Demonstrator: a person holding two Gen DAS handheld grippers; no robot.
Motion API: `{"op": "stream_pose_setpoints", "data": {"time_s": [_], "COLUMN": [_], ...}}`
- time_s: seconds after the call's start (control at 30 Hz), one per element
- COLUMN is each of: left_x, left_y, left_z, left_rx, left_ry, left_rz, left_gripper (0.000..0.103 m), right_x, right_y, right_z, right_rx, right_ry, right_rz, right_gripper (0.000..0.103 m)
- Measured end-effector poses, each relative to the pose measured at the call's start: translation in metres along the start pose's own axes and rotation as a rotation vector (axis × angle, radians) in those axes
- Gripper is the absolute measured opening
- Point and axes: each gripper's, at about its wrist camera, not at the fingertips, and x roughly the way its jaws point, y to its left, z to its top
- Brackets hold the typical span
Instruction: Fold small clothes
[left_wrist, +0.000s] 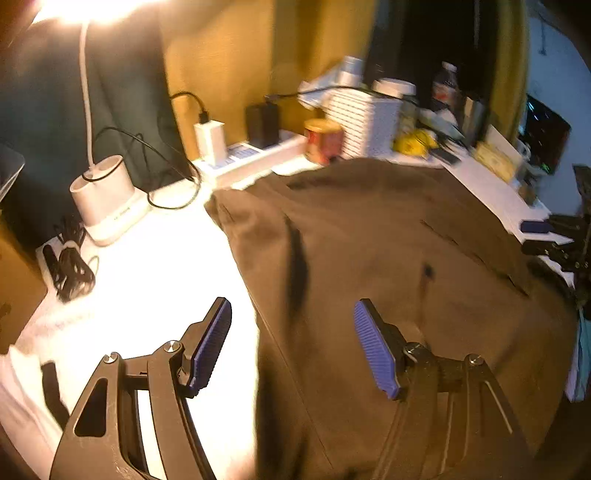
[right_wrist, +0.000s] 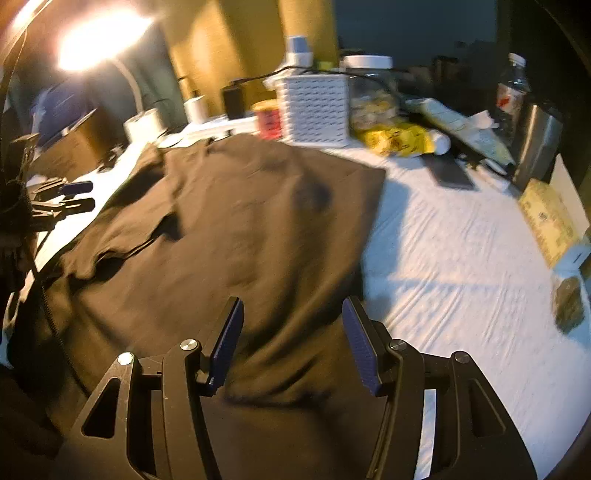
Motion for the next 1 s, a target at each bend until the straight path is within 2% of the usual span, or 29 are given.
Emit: {"op": "stream_pose_setpoints", "data": {"time_s": [0.13, 0.33, 0.4, 0.43, 0.47, 0.53, 0.63, 0.77, 0.8, 0.83, 0.93, 1.0], "left_x": [0.022, 0.050, 0.059, 0.063, 0.067, 0.072, 0.071, 0.068, 0.069, 0.068, 0.063, 0.060], "left_y": [0.022, 0.043, 0.048, 0.049, 0.049, 0.048, 0.049, 0.055, 0.058, 0.060, 0.067, 0.073], "left_z": [0.017, 0.029, 0.030, 0.030, 0.030, 0.029, 0.030, 0.030, 0.030, 0.030, 0.029, 0.028], "left_rx": [-0.059, -0.122, -0.143, -0.145, -0.136, -0.112, -0.092, -0.059, -0.056, -0.055, -0.050, -0.055], "left_ry": [-0.012, 0.010, 0.028, 0.036, 0.047, 0.064, 0.061, 0.064, 0.067, 0.069, 0.070, 0.074], "left_rz": [0.008, -0.012, -0.027, -0.035, -0.044, -0.042, -0.027, 0.037, 0.046, 0.052, 0.091, 0.108], "left_gripper": [0.068, 0.061, 0.051, 0.042, 0.028, 0.009, 0.006, 0.005, 0.005, 0.005, 0.005, 0.005], "right_x": [0.013, 0.039, 0.049, 0.055, 0.059, 0.068, 0.084, 0.107, 0.109, 0.113, 0.116, 0.110], "right_y": [-0.024, -0.053, -0.062, -0.067, -0.070, -0.079, -0.087, -0.089, -0.089, -0.090, -0.095, -0.100], "right_z": [0.020, 0.043, 0.051, 0.055, 0.059, 0.067, 0.078, 0.087, 0.089, 0.092, 0.099, 0.104], "right_rx": [0.025, 0.050, 0.059, 0.064, 0.069, 0.088, 0.110, 0.121, 0.113, 0.115, 0.125, 0.119], "right_ry": [-0.013, -0.009, -0.006, -0.007, -0.010, -0.010, 0.001, 0.032, 0.013, 0.018, 0.001, -0.032], "right_rz": [-0.021, -0.033, -0.035, -0.034, -0.033, -0.023, 0.022, 0.086, 0.092, 0.111, 0.093, 0.003], "right_gripper": [0.059, 0.059, 0.059, 0.059, 0.059, 0.058, 0.058, 0.057, 0.035, 0.006, 0.007, 0.006]}}
